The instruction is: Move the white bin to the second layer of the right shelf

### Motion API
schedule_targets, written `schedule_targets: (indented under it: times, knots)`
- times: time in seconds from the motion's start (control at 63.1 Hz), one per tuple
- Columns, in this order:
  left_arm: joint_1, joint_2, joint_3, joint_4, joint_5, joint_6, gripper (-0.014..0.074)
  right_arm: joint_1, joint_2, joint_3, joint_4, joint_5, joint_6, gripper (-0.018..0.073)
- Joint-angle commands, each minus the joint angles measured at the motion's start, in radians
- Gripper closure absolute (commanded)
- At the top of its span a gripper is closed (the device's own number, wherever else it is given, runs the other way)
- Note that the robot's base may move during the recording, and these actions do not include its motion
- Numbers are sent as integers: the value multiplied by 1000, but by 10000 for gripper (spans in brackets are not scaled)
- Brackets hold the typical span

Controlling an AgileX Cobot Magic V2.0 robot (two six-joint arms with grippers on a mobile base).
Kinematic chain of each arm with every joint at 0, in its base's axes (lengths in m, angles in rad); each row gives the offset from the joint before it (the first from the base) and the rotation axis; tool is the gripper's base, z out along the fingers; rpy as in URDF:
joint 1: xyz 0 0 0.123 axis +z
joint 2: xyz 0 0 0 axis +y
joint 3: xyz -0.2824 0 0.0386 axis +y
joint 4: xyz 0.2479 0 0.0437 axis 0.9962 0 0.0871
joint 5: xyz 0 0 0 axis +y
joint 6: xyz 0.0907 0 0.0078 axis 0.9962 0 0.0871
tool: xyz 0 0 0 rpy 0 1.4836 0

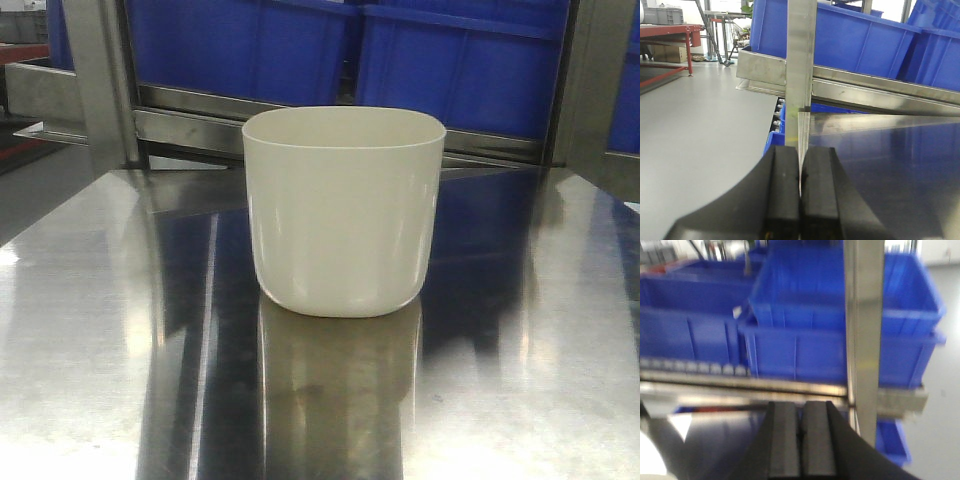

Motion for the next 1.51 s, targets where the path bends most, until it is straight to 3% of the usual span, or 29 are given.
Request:
schedule_targets:
  times: [0.0, 0.19, 0.269, 0.333, 0.444, 0.539, 1.062, 1.489]
  knots:
    - [-6, -3, 37, -9, -86, -10, 512, -5, 31, -41, -7, 58, -6, 507]
    - [-6, -3, 37, -9, -86, -10, 512, -5, 136, -41, -7, 311, -6, 506]
    - [-6, -3, 37, -9, -86, -10, 512, -3, 176, -41, -7, 366, -6, 460]
    - [-6, -3, 37, -9, -86, -10, 512, 7, 201, -42, -8, 394, -6, 370]
    - [-6, -3, 37, -9, -86, -10, 512, 38, 229, -57, -8, 431, -6, 109]
    - [-6, -3, 37, -9, -86, -10, 512, 68, 250, -84, -8, 458, -6, -5]
    - [-6, -3, 37, -9, -86, -10, 512, 313, 561, -470, -8, 641, -6, 22]
    - [-6, -3, 37, -9, -86, -10, 512, 416, 897, -803, -8, 823, -6, 22]
